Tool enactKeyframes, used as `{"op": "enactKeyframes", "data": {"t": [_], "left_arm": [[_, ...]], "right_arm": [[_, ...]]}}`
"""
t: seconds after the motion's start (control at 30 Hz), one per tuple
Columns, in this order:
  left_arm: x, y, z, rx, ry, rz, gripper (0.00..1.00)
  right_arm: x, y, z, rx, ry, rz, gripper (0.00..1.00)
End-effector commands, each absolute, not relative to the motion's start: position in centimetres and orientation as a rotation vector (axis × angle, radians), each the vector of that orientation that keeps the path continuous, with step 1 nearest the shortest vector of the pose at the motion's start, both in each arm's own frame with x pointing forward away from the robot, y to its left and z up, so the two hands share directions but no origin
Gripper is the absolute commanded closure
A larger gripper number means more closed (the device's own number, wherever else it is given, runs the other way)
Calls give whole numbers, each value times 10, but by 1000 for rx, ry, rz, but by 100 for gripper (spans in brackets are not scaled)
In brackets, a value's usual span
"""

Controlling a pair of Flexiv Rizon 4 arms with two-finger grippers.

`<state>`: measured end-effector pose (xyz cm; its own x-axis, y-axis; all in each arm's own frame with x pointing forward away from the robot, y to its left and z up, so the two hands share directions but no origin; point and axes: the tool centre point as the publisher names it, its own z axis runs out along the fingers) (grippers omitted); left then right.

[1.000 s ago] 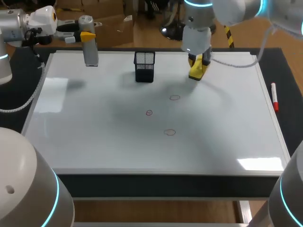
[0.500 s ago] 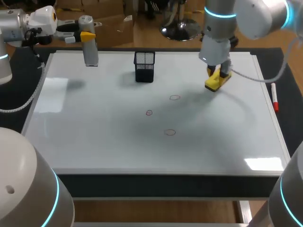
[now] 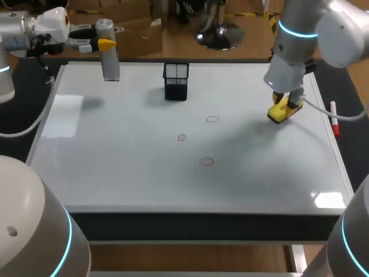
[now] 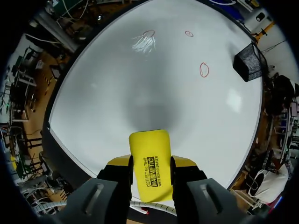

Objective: Pick up the inspection probe, press it on each red-marked spot on the whiteboard one by one, put down the probe, pick up the eraser, and wipe off all the red marks.

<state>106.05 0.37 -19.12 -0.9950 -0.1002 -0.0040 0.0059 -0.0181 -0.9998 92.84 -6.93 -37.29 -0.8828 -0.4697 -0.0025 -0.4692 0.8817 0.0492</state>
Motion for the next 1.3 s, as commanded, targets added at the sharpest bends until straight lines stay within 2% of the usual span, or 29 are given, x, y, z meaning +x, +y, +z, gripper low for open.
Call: {"op": "enactKeyframes", "data": {"t": [0.03,1.0,1.3], "left_arm": [[1061,4,-190,-102,2150,-2188,100],[1061,4,-190,-102,2150,-2188,100],[1016,6,-186,-107,2134,-2158,100]], "right_arm": [[922,-75,-371,784,-3084,-101,100],[921,-76,-370,790,-3085,-96,100],[921,-76,-370,790,-3085,-96,100]]}}
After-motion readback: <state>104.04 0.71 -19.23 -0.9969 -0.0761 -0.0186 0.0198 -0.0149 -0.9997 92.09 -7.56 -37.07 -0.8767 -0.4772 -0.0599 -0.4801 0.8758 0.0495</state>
